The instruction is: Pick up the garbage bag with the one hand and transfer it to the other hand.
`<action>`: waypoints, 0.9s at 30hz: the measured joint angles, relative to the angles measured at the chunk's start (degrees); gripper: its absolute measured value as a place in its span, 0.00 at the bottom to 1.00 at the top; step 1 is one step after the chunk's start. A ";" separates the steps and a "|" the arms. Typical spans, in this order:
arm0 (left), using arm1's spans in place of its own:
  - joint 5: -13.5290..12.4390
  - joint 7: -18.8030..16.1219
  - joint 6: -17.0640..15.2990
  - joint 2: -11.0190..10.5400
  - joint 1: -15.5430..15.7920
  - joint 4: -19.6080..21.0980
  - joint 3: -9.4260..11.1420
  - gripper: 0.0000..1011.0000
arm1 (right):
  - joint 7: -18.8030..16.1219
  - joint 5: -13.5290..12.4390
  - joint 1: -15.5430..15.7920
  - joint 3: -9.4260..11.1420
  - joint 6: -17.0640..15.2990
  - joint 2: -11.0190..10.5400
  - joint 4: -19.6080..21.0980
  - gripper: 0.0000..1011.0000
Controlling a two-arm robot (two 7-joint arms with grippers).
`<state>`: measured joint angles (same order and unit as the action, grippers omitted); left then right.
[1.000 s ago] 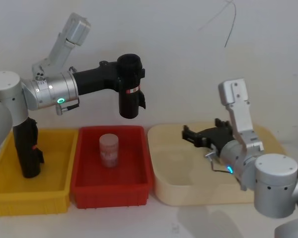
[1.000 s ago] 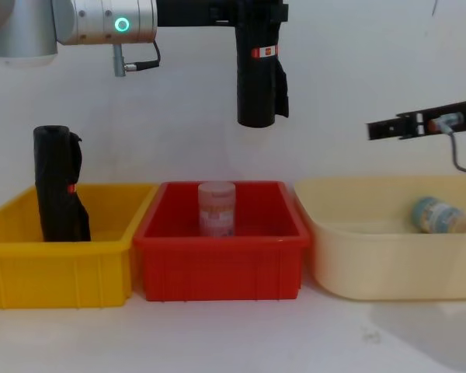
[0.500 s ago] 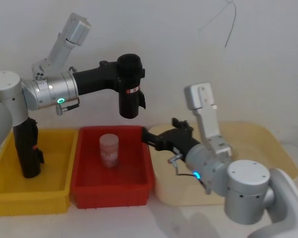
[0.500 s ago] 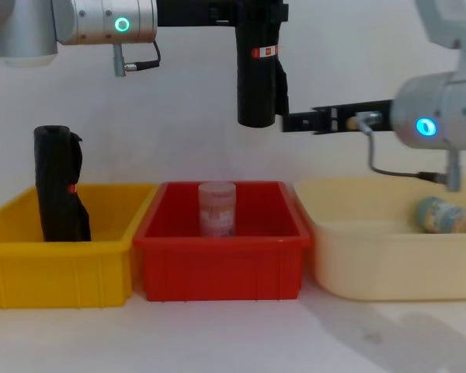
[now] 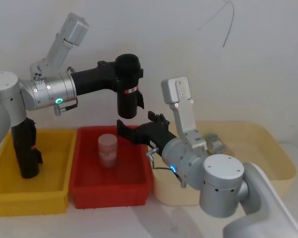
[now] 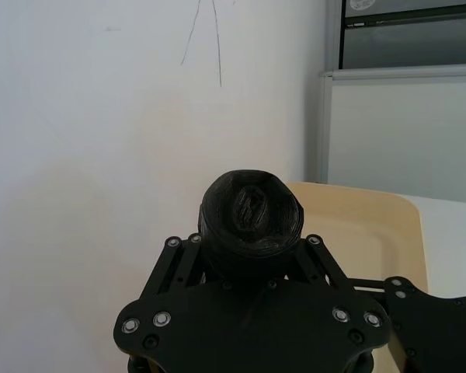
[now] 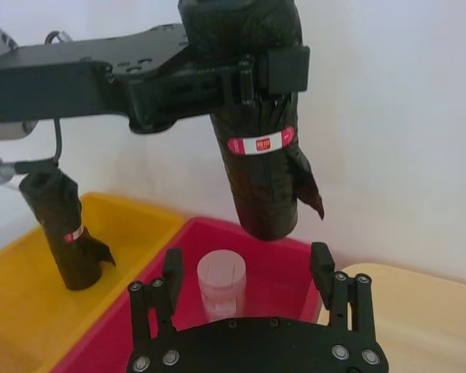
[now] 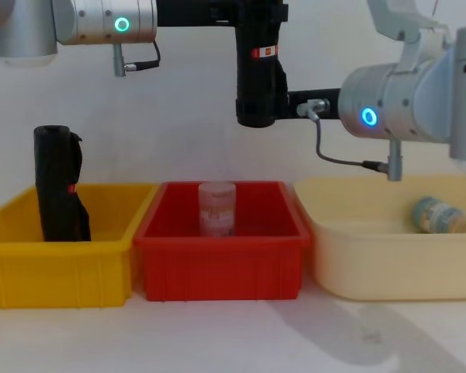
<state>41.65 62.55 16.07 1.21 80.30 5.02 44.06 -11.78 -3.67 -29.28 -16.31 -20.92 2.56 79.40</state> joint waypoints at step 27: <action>-0.01 -0.01 -0.01 0.00 -0.01 0.00 0.00 0.37 | 5.01 -0.19 -5.95 0.53 3.76 4.23 -8.21 0.99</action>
<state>41.63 62.54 16.06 1.21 80.29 5.02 44.07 -6.76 -3.86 -35.22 -15.78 -17.16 6.79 71.19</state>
